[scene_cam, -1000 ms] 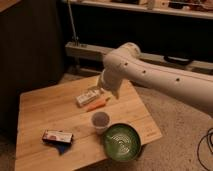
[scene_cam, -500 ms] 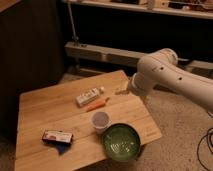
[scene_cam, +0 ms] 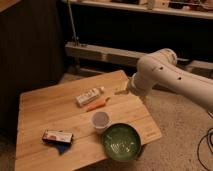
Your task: Drag the ceramic bowl in a circle
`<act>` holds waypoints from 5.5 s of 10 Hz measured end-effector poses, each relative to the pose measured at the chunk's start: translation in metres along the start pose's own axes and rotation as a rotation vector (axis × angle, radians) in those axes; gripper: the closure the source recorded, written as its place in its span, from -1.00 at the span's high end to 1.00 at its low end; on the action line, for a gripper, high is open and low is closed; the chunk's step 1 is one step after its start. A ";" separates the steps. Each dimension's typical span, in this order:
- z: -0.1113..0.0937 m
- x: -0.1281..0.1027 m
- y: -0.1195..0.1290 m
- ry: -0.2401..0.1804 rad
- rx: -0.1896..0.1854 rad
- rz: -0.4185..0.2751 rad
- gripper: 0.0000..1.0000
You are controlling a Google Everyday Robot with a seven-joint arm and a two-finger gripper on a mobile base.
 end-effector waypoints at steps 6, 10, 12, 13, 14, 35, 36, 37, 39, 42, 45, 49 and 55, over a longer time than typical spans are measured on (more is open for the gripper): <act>0.003 0.011 0.092 0.007 0.114 0.042 0.60; 0.034 0.000 0.146 -0.121 0.574 0.029 0.60; 0.048 -0.005 0.144 -0.150 0.624 -0.024 0.60; 0.053 -0.009 0.143 -0.157 0.595 -0.051 0.60; 0.064 -0.013 0.143 -0.148 0.480 -0.102 0.60; 0.132 -0.037 0.153 -0.231 0.163 -0.248 0.60; 0.139 -0.040 0.156 -0.252 0.191 -0.280 0.60; 0.145 -0.045 0.160 -0.270 0.224 -0.310 0.60; 0.144 -0.051 0.165 -0.282 0.254 -0.339 0.51; 0.140 -0.063 0.168 -0.287 0.262 -0.375 -0.03; 0.142 -0.079 0.167 -0.317 0.273 -0.401 -0.06; 0.153 -0.106 0.158 -0.372 0.299 -0.449 -0.06; 0.161 -0.117 0.149 -0.374 0.321 -0.480 -0.06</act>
